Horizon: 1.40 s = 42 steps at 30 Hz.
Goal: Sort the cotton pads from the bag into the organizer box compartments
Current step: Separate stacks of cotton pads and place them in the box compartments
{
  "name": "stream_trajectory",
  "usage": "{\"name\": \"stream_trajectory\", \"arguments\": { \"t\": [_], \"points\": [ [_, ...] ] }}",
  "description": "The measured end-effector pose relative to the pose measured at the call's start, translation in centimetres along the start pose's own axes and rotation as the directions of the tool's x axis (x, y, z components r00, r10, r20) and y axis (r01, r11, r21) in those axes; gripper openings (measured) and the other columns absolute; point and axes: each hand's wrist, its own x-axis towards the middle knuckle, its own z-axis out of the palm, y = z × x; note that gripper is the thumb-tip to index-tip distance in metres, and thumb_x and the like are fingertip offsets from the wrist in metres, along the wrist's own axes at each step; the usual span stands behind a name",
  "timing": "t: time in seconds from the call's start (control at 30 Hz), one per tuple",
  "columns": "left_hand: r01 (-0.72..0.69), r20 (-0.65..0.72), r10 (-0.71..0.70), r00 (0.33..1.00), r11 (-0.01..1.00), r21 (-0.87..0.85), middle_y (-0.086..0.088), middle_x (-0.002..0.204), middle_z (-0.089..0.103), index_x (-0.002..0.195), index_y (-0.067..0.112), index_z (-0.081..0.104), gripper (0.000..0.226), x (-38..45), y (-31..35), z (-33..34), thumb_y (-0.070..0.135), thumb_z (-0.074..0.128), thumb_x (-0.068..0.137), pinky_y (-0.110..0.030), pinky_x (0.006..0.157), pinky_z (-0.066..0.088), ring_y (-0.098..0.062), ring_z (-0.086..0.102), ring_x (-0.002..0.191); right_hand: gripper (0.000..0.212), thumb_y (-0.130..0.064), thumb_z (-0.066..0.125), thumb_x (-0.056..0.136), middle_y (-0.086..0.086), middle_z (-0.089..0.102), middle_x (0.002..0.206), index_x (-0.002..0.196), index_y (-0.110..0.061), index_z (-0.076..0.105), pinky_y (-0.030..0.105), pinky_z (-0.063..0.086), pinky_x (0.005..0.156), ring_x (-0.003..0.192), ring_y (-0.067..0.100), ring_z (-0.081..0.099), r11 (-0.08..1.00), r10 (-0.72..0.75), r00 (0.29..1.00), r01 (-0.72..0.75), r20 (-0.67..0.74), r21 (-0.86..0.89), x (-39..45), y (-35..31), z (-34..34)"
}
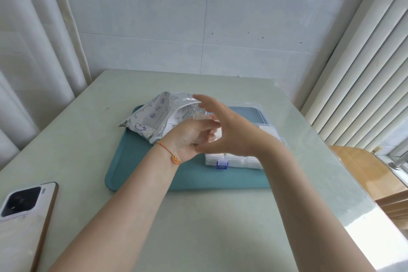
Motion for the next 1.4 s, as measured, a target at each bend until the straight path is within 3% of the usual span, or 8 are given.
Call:
{"name": "stream_trajectory", "arguments": {
  "t": [0.1, 0.3, 0.43, 0.57, 0.77, 1.03, 1.27, 1.4],
  "points": [
    [-0.029, 0.056, 0.027, 0.998, 0.999, 0.032, 0.008, 0.062, 0.051, 0.110, 0.016, 0.055, 0.038, 0.0, 0.2, -0.3, 0.011, 0.068, 0.075, -0.020, 0.049, 0.025, -0.007, 0.043, 0.052, 0.049, -0.026, 0.071, 0.087, -0.020, 0.053, 0.132, 0.131, -0.036, 0.053, 0.021, 0.042, 0.101, 0.123, -0.005, 0.048, 0.973, 0.109, 0.984, -0.077, -0.140, 0.216, -0.2, 0.5, -1.8],
    [-0.072, 0.199, 0.034, 0.979, 0.979, 0.189, -0.002, 0.076, 0.057, 0.084, 0.019, 0.067, 0.014, -0.1, 0.1, 1.6, 0.007, 0.066, 0.078, -0.021, 0.058, 0.043, -0.013, 0.057, 0.067, 0.004, -0.024, 0.068, 0.090, -0.003, 0.071, 0.104, 0.094, -0.024, 0.069, 0.028, 0.049, 0.084, 0.093, 0.010, 0.065, 0.921, 0.298, 0.952, -0.267, -0.072, 0.285, -1.0, 1.4, -2.9],
    [-0.044, 0.053, 0.035, 0.998, 0.985, 0.169, -0.011, 0.099, 0.068, 0.115, 0.007, 0.064, 0.030, 0.5, -0.2, 3.4, 0.019, 0.063, 0.088, -0.039, 0.079, 0.056, -0.029, 0.067, 0.096, 0.006, -0.024, 0.069, 0.088, -0.007, 0.067, 0.079, 0.085, -0.019, 0.067, 0.022, 0.043, 0.066, 0.070, 0.007, 0.056, 0.898, 0.367, 0.917, -0.306, -0.158, 0.315, -2.8, 2.5, -4.8],
    [-0.068, -0.101, 0.112, 0.989, 0.929, 0.363, -0.008, 0.089, 0.067, 0.097, 0.013, 0.064, 0.007, 0.7, -0.2, 5.2, 0.016, 0.057, 0.097, -0.025, 0.057, 0.050, -0.016, 0.065, 0.073, 0.006, -0.015, 0.065, 0.090, 0.003, 0.069, 0.079, 0.089, -0.010, 0.068, 0.034, 0.049, 0.075, 0.069, 0.011, 0.061, 0.852, 0.426, 0.885, -0.322, -0.189, 0.414, -4.8, 3.6, -5.8],
    [-0.052, -0.223, 0.113, 0.968, 0.963, 0.263, -0.005, 0.079, 0.068, 0.090, 0.013, 0.063, 0.004, 1.1, -0.8, 6.9, 0.014, 0.062, 0.094, -0.022, 0.052, 0.051, -0.015, 0.068, 0.059, 0.016, -0.014, 0.063, 0.093, 0.010, 0.072, 0.082, 0.105, -0.004, 0.064, 0.039, 0.055, 0.077, 0.065, 0.018, 0.067, 0.781, 0.460, 0.868, -0.294, -0.189, 0.551, -6.3, 4.6, -5.2],
    [-0.012, -0.162, 0.059, 0.985, 0.960, 0.278, -0.014, 0.088, 0.069, 0.100, 0.008, 0.063, 0.006, 1.7, -0.9, 7.8, 0.008, 0.062, 0.094, -0.025, 0.056, 0.058, -0.020, 0.071, 0.063, 0.017, -0.008, 0.065, 0.091, 0.009, 0.071, 0.085, 0.104, -0.015, 0.056, 0.035, 0.055, 0.069, 0.068, 0.019, 0.065, 0.767, 0.506, 0.827, -0.303, -0.244, 0.565, -6.7, 5.7, -4.7],
    [0.122, -0.074, -0.118, 0.990, 0.991, 0.048, -0.011, 0.100, 0.068, 0.115, 0.015, 0.066, 0.043, 2.5, -0.7, 8.2, 0.048, 0.059, 0.090, -0.041, 0.083, 0.058, -0.030, 0.066, 0.093, 0.019, -0.012, 0.070, 0.087, 0.000, 0.072, 0.082, 0.100, -0.019, 0.057, 0.026, 0.049, 0.063, 0.064, 0.008, 0.063, 0.818, 0.436, 0.835, -0.211, -0.337, 0.536, -6.5, 6.2, -4.6],
    [0.101, 0.030, -0.100, 0.995, 0.993, -0.054, -0.008, 0.100, 0.069, 0.108, 0.012, 0.067, 0.020, 2.4, -1.1, 8.8, 0.022, 0.055, 0.095, -0.042, 0.089, 0.057, -0.025, 0.066, 0.087, 0.025, -0.014, 0.071, 0.087, 0.001, 0.071, 0.089, 0.105, -0.015, 0.054, 0.025, 0.053, 0.063, 0.070, 0.011, 0.066, 0.846, 0.388, 0.880, -0.222, -0.275, 0.485, -6.3, 5.4, -3.9]
  ]
}}
